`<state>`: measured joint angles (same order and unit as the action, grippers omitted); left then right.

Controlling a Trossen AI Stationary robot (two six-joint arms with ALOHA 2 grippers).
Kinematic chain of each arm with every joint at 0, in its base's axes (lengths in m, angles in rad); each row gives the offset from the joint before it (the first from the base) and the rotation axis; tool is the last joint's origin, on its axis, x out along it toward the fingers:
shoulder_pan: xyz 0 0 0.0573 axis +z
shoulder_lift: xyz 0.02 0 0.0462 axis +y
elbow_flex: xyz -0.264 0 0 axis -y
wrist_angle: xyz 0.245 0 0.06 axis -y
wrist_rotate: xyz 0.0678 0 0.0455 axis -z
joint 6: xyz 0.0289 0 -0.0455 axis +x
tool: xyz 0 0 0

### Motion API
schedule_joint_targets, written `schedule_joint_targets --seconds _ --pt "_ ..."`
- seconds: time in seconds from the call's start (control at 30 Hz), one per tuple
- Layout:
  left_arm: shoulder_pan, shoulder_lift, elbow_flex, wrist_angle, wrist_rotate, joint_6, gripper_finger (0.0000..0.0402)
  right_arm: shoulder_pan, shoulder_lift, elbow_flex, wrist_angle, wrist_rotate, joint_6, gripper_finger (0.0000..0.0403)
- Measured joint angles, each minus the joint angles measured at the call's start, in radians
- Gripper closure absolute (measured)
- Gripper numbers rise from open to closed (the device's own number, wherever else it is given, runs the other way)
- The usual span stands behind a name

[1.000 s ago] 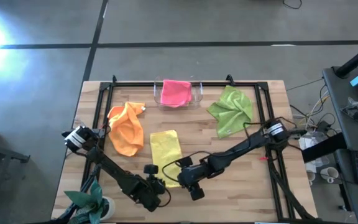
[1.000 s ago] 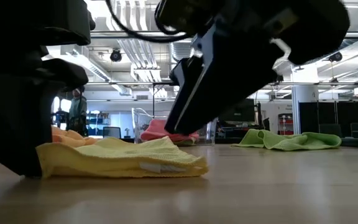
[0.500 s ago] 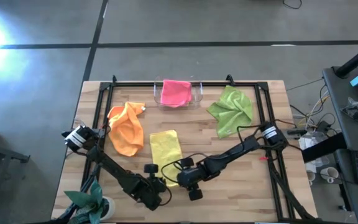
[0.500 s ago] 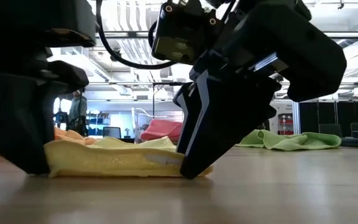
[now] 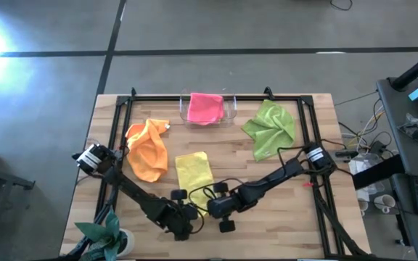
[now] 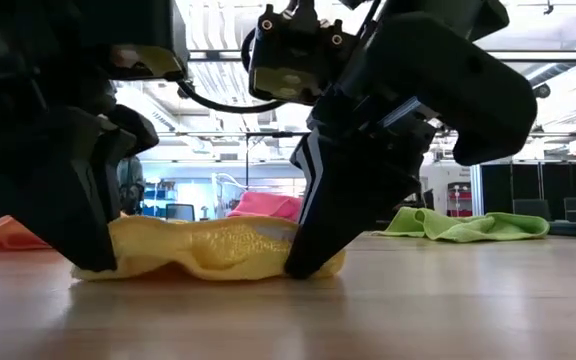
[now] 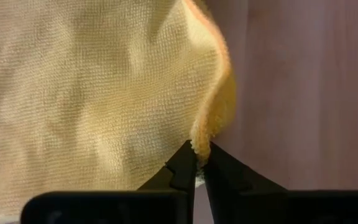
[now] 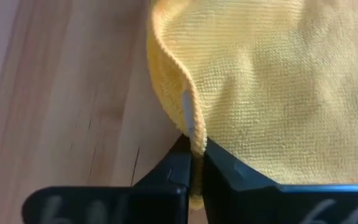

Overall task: Fold microfiber towels
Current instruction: Fold the yellow microfiber cloth

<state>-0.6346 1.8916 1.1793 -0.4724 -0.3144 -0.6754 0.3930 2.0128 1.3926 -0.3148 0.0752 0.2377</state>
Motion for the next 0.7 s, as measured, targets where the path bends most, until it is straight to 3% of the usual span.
schedule_joint_targets --seconds 0.27,0.5,0.7 --pt "0.0 -0.077 0.029 0.005 0.152 0.005 0.0389 0.058 -0.016 0.134 -0.205 -0.024 0.099 0.0394" --pt "0.0 -0.16 0.032 -0.029 0.21 -0.004 0.0389 0.089 -0.019 0.303 -0.379 -0.027 0.119 0.0394" --pt "-0.008 -0.248 0.034 -0.044 0.234 -0.13 0.0389 0.097 -0.021 0.413 -0.504 -0.02 0.184 0.0394"
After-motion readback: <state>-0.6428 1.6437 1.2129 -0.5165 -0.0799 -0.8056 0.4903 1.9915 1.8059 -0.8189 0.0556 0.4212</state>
